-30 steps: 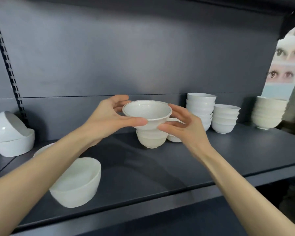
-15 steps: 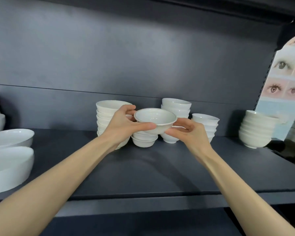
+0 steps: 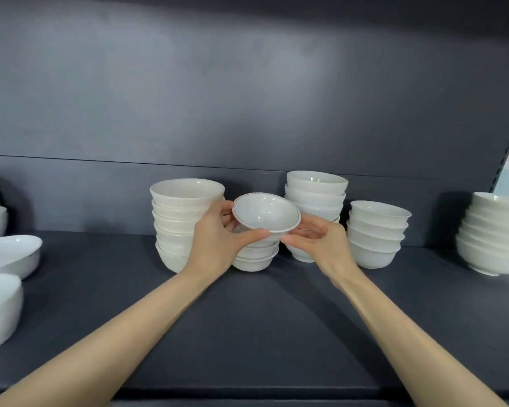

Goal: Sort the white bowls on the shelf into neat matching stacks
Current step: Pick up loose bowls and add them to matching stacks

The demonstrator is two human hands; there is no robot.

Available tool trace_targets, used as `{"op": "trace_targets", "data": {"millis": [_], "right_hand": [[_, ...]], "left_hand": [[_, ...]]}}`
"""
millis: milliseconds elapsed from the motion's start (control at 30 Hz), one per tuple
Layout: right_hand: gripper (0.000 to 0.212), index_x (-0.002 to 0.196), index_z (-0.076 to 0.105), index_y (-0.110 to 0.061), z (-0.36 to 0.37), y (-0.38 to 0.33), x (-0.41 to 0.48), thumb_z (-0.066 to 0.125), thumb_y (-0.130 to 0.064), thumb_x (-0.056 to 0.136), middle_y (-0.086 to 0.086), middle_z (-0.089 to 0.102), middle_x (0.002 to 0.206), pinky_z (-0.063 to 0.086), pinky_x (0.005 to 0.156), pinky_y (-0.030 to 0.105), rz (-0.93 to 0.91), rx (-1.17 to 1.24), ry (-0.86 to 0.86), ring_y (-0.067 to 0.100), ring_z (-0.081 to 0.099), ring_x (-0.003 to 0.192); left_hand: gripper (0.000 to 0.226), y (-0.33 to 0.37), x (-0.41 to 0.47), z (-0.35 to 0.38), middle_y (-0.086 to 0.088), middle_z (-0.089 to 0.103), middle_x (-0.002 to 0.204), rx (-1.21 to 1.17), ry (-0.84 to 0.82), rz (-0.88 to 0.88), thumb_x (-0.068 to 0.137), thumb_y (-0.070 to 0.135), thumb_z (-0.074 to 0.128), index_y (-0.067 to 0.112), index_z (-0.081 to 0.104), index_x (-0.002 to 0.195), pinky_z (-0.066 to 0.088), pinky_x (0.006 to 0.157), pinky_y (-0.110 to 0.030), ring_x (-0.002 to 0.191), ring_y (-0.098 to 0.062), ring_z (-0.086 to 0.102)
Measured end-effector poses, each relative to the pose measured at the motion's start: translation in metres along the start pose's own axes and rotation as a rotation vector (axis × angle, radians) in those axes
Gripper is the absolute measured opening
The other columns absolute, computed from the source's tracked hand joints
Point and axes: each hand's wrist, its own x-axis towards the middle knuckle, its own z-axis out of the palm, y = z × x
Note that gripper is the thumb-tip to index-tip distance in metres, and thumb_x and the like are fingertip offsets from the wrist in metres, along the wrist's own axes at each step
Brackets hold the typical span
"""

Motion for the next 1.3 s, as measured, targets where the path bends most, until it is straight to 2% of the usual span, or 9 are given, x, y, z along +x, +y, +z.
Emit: {"op": "trace_targets", "data": {"millis": [133,300,500,567,667,767,1000,1167,1300], "right_hand": [[0.04,0.114,0.067,-0.004,0.002,0.012,0.014,0.075,0.004,0.075,0.005,0.073,0.104,0.052,0.078,0.013,0.007,0.003,-0.042,0.007,0.07,0.092],[0.034,0.106,0.07,-0.014,0.002,0.018,0.026,0.074,0.003,0.077,0.001,0.074,0.098,0.051,0.074,0.013,-0.003,-0.033,-0.092,0.006,0.068,0.082],[0.033,0.094,0.071,-0.027,-0.002,0.02,0.036,0.073,0.001,0.079,0.016,0.071,0.107,0.052,0.084,0.033,-0.043,-0.065,-0.14,0.035,0.061,0.097],[0.029,0.094,0.072,-0.026,-0.003,0.023,0.038,0.072,-0.001,0.08,0.019,0.07,0.102,0.055,0.075,0.039,-0.03,-0.078,-0.157,0.03,0.064,0.078],[0.023,0.094,0.072,-0.022,-0.003,0.031,0.043,0.071,-0.003,0.082,0.005,0.073,0.086,0.052,0.063,0.024,0.015,-0.074,-0.154,0.012,0.062,0.064],[0.019,0.098,0.072,-0.017,-0.001,0.038,0.046,0.07,-0.006,0.083,-0.005,0.072,0.082,0.05,0.058,0.018,0.044,-0.083,-0.134,0.007,0.063,0.057],[0.011,0.093,0.071,-0.002,0.002,0.044,0.044,0.07,-0.006,0.083,0.026,0.068,0.088,0.054,0.063,0.024,0.006,-0.171,-0.101,0.019,0.063,0.066],[0.018,0.092,0.068,0.006,0.003,0.047,0.046,0.07,-0.01,0.083,0.03,0.066,0.09,0.058,0.068,0.031,0.019,-0.24,-0.123,0.019,0.067,0.066],[0.021,0.09,0.068,0.007,0.002,0.047,0.047,0.07,-0.013,0.083,0.028,0.067,0.086,0.059,0.072,0.034,0.041,-0.262,-0.128,0.016,0.068,0.065]], "left_hand": [[0.06,-0.008,0.0,0.006,0.024,0.053,0.095,0.062,0.074,0.037,0.062,0.017,0.088,0.02,0.051,0.109,0.045,0.078,-0.001,0.087,0.012,0.053],[0.067,-0.01,0.002,0.009,0.01,0.06,0.1,0.211,0.112,0.081,0.068,0.027,0.085,0.01,0.055,0.125,0.046,0.071,-0.005,0.082,0.0,0.056],[0.058,-0.016,0.004,0.019,0.001,0.058,0.092,0.328,0.156,0.09,0.076,0.028,0.078,0.001,0.058,0.123,0.044,0.079,-0.017,0.087,-0.012,0.056],[0.053,-0.018,0.005,0.021,-0.005,0.064,0.09,0.366,0.163,0.089,0.078,0.03,0.077,0.001,0.061,0.119,0.043,0.076,-0.015,0.086,-0.017,0.06],[0.047,-0.02,0.008,0.025,-0.012,0.067,0.086,0.397,0.185,0.071,0.08,0.032,0.075,0.003,0.062,0.115,0.043,0.069,-0.01,0.087,-0.022,0.062],[0.044,-0.021,0.01,0.028,-0.008,0.066,0.089,0.414,0.201,0.047,0.081,0.03,0.074,0.004,0.062,0.113,0.04,0.068,-0.003,0.088,-0.018,0.061],[0.044,-0.022,0.011,0.034,-0.005,0.062,0.086,0.494,0.199,0.048,0.083,0.03,0.072,0.002,0.061,0.114,0.041,0.069,-0.012,0.084,-0.018,0.058],[0.04,-0.019,0.013,0.03,-0.009,0.066,0.092,0.634,0.136,0.097,0.092,0.028,0.062,0.0,0.062,0.12,0.035,0.072,-0.017,0.089,-0.022,0.06],[0.028,-0.017,0.014,0.026,-0.007,0.061,0.077,0.687,0.105,0.108,0.091,0.025,0.063,0.0,0.069,0.102,0.033,0.066,-0.021,0.074,-0.021,0.052]]}}
